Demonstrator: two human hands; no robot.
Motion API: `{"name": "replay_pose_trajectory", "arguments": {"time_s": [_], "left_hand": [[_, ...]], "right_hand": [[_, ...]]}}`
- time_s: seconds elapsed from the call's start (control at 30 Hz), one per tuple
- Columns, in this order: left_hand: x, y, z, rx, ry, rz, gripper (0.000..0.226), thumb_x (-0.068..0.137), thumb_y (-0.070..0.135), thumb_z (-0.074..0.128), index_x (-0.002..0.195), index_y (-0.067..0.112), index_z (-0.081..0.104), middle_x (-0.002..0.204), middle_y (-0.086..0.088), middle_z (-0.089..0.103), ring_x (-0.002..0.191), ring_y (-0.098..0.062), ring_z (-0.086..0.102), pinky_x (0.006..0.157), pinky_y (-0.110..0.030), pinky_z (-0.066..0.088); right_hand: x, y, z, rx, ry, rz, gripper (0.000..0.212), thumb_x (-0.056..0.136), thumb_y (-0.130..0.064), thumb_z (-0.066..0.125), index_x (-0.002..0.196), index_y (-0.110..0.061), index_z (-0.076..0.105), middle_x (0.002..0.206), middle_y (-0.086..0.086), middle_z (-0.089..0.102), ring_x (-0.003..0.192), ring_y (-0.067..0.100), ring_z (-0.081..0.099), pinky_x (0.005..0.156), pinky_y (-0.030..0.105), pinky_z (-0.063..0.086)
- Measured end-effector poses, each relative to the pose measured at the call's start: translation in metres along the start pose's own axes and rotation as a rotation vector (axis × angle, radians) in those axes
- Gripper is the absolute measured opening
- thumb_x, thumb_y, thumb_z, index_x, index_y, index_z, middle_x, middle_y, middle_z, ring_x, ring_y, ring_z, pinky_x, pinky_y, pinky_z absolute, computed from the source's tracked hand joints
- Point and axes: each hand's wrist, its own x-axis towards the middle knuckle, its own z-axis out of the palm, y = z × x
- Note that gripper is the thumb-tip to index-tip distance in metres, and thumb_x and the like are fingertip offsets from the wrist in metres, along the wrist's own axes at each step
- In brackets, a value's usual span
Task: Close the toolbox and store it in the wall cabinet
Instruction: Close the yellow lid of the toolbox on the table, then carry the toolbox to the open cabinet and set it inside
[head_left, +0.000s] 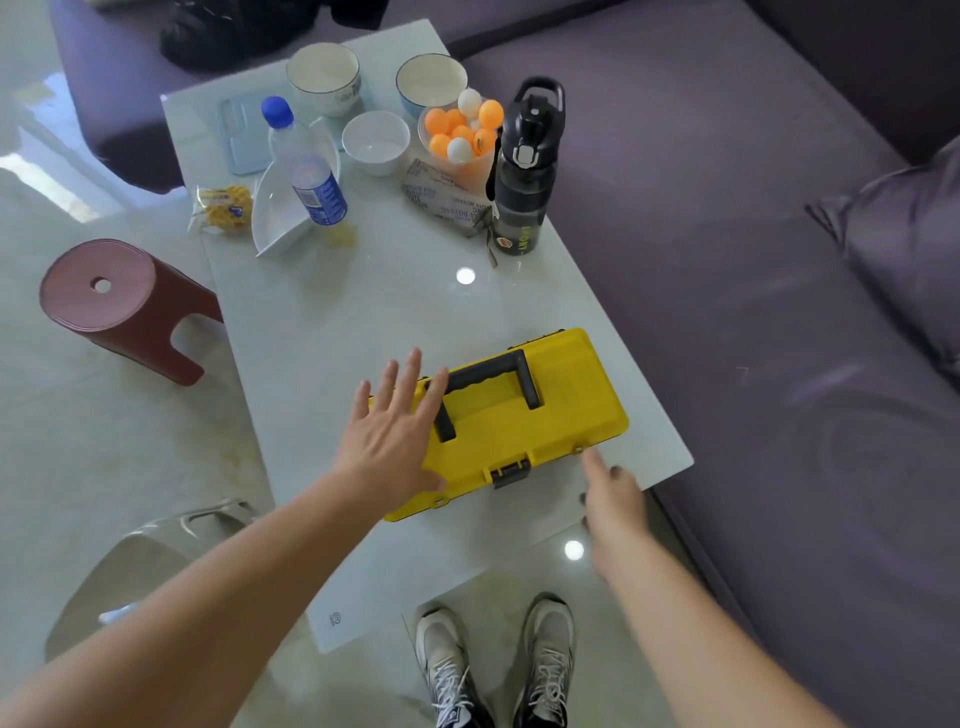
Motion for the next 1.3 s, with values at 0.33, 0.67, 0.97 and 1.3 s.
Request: {"name": "replay_pose_trajectory", "arguments": {"time_s": [0.33,0.67,0.97,1.3], "left_hand": [[0.030,0.004,0.010,-0.200,-0.072,-0.008,0.130,0.055,0.062,0.078,0.153,0.028,0.000,0.163,0.006,0.012,0.150,-0.025,0.008,0.118,-0.050,0.013],[0.044,0.023,-0.012,-0.266,-0.114,-0.189,0.104,0.060,0.047,0.080,0.146,0.020,0.028,0.145,-0.002,0.041,0.130,-0.028,0.041,0.105,-0.041,0.038],[0.023,0.079,-0.038,-0.231,0.017,-0.061,0.036,0.092,0.024,0.053,0.128,0.017,0.055,0.114,-0.006,0.065,0.104,-0.029,0.061,0.080,-0.038,0.052],[0.011,0.114,-0.086,-0.532,-0.407,-0.119,0.019,0.091,0.020,0.053,0.077,0.008,0.049,0.073,-0.013,0.044,0.065,-0.023,0.042,0.062,-0.035,0.033]], "right_hand": [[-0.034,0.012,0.070,0.618,-0.324,0.236,0.035,0.090,-0.039,0.059,0.113,-0.013,0.062,0.111,0.005,0.068,0.107,0.023,0.061,0.095,0.039,0.041],[-0.022,0.002,0.068,0.436,-0.368,0.220,0.027,0.093,-0.042,0.052,0.099,-0.016,0.059,0.103,0.006,0.067,0.103,0.028,0.059,0.095,0.047,0.041],[-0.030,-0.008,0.063,0.290,-0.326,0.176,0.030,0.094,-0.040,0.051,0.090,-0.012,0.058,0.101,0.017,0.066,0.106,0.036,0.061,0.098,0.052,0.044],[-0.091,0.016,-0.015,0.017,-0.336,-0.179,0.073,0.089,-0.045,0.053,0.151,-0.027,0.019,0.152,-0.002,0.036,0.140,0.016,0.031,0.112,0.036,0.030]]}}
